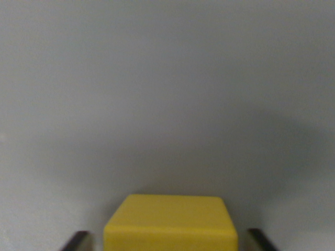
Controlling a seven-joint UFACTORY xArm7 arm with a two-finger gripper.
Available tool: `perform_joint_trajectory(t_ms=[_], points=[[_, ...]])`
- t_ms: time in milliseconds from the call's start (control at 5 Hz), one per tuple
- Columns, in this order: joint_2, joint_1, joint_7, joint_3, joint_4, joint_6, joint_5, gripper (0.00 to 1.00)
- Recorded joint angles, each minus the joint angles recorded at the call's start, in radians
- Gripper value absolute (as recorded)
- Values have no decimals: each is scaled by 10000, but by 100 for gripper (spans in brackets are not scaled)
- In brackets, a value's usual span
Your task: Pick yellow cube
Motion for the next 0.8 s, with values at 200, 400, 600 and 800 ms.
perform_joint_trajectory(t_ms=[200,400,600,800], points=[[0,0,0,0,0,0,0,100],[-9,0,1,0,15,24,-1,100],[-9,0,1,0,15,24,-1,100],[-39,1,5,-1,66,105,-5,100]])
